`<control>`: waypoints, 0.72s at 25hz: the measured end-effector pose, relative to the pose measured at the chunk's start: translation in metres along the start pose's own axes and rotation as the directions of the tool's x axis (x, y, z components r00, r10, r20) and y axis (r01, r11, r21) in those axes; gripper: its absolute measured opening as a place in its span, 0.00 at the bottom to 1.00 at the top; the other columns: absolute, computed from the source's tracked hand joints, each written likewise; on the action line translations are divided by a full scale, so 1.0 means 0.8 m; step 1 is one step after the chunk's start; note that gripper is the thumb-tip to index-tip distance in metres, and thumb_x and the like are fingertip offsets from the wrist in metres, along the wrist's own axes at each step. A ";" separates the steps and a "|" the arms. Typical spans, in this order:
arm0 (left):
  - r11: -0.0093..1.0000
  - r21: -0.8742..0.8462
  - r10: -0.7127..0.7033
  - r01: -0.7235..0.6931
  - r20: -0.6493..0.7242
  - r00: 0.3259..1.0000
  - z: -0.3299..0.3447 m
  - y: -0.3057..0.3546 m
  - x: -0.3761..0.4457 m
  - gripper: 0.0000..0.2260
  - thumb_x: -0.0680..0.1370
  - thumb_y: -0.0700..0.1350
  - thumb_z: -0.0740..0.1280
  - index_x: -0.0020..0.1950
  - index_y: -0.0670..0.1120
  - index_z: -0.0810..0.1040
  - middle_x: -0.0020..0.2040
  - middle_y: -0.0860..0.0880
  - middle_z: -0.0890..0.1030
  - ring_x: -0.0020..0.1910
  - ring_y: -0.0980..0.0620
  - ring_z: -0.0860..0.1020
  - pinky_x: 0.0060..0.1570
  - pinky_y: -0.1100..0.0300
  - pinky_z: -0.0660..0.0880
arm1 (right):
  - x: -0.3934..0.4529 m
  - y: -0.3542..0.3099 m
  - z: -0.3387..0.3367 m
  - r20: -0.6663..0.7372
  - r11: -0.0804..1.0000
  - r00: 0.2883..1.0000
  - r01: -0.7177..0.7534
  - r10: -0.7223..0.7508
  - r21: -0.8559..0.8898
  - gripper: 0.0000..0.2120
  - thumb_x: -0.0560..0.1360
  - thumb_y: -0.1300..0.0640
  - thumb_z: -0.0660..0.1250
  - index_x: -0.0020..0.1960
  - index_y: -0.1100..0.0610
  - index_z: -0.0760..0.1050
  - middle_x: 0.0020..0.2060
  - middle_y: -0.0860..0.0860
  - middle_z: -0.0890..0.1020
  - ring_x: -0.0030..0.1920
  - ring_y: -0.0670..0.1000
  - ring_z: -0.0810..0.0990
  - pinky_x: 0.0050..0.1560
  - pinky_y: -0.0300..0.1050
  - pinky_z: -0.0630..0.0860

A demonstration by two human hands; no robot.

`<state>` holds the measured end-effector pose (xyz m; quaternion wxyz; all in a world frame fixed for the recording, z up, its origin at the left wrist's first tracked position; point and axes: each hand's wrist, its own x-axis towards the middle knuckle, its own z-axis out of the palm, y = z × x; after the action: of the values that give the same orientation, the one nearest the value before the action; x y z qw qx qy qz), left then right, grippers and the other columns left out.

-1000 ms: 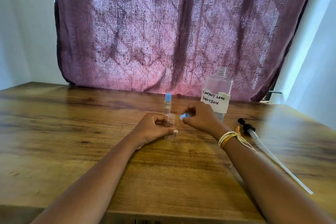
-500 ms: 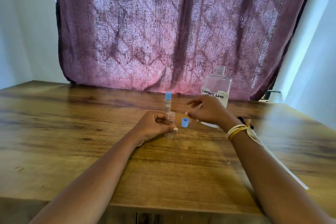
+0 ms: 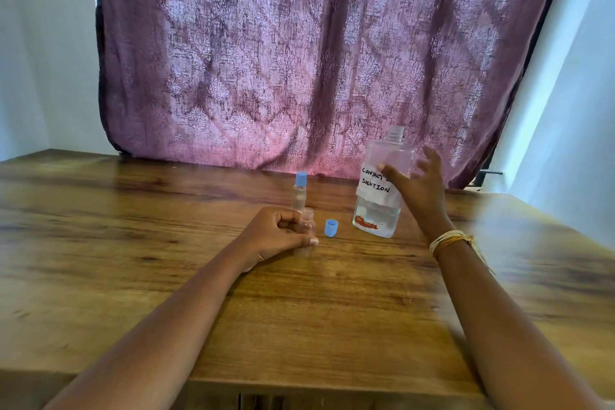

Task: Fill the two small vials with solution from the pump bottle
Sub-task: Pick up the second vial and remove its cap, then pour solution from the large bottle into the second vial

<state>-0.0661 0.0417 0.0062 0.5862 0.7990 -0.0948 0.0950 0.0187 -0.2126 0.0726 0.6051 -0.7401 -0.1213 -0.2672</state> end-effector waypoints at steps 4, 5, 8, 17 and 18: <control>1.000 -0.008 0.001 -0.001 0.000 1.000 0.001 0.000 -0.001 0.13 0.66 0.42 0.80 0.49 0.47 0.86 0.45 0.51 0.88 0.48 0.55 0.85 0.50 0.65 0.79 | 0.005 0.014 0.007 0.016 0.997 0.998 -0.065 0.064 0.040 0.38 0.61 0.48 0.81 0.66 0.55 0.68 0.54 0.53 0.82 0.50 0.51 0.84 0.49 0.50 0.82; 1.000 -0.007 0.005 -0.005 0.004 1.000 0.001 0.000 -0.001 0.13 0.66 0.42 0.80 0.49 0.47 0.86 0.45 0.51 0.88 0.47 0.57 0.84 0.48 0.67 0.79 | 0.005 0.014 0.007 0.002 0.997 0.998 -0.067 0.067 0.046 0.39 0.60 0.46 0.81 0.65 0.55 0.69 0.54 0.52 0.83 0.50 0.50 0.84 0.46 0.45 0.82; 1.000 -0.011 0.011 -0.011 0.008 1.000 0.001 0.001 0.000 0.13 0.66 0.42 0.80 0.49 0.49 0.86 0.46 0.52 0.88 0.48 0.58 0.84 0.49 0.68 0.78 | 0.003 0.014 0.009 0.022 0.993 0.995 -0.094 0.092 0.070 0.36 0.59 0.46 0.82 0.61 0.54 0.72 0.49 0.48 0.83 0.48 0.47 0.84 0.42 0.40 0.79; 0.998 -0.059 -0.022 0.024 0.024 0.999 0.000 -0.001 0.003 0.14 0.68 0.47 0.79 0.52 0.49 0.85 0.48 0.52 0.88 0.52 0.54 0.84 0.59 0.56 0.78 | -0.006 0.002 0.010 0.055 0.992 0.997 0.060 -0.054 -0.108 0.33 0.60 0.52 0.81 0.60 0.53 0.70 0.51 0.51 0.81 0.46 0.44 0.80 0.41 0.37 0.75; 0.997 -0.067 -0.023 0.025 0.024 0.999 0.000 -0.001 0.003 0.15 0.68 0.47 0.79 0.54 0.48 0.85 0.49 0.50 0.88 0.52 0.52 0.84 0.59 0.54 0.78 | -0.008 0.000 0.010 0.076 0.979 0.990 0.131 -0.120 -0.156 0.33 0.60 0.52 0.81 0.59 0.52 0.70 0.51 0.50 0.81 0.45 0.42 0.79 0.39 0.33 0.73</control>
<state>-0.0636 0.0420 0.0063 0.6126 0.7810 -0.0952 0.0754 0.0157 -0.2043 0.0681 0.5212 -0.7857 -0.1661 -0.2890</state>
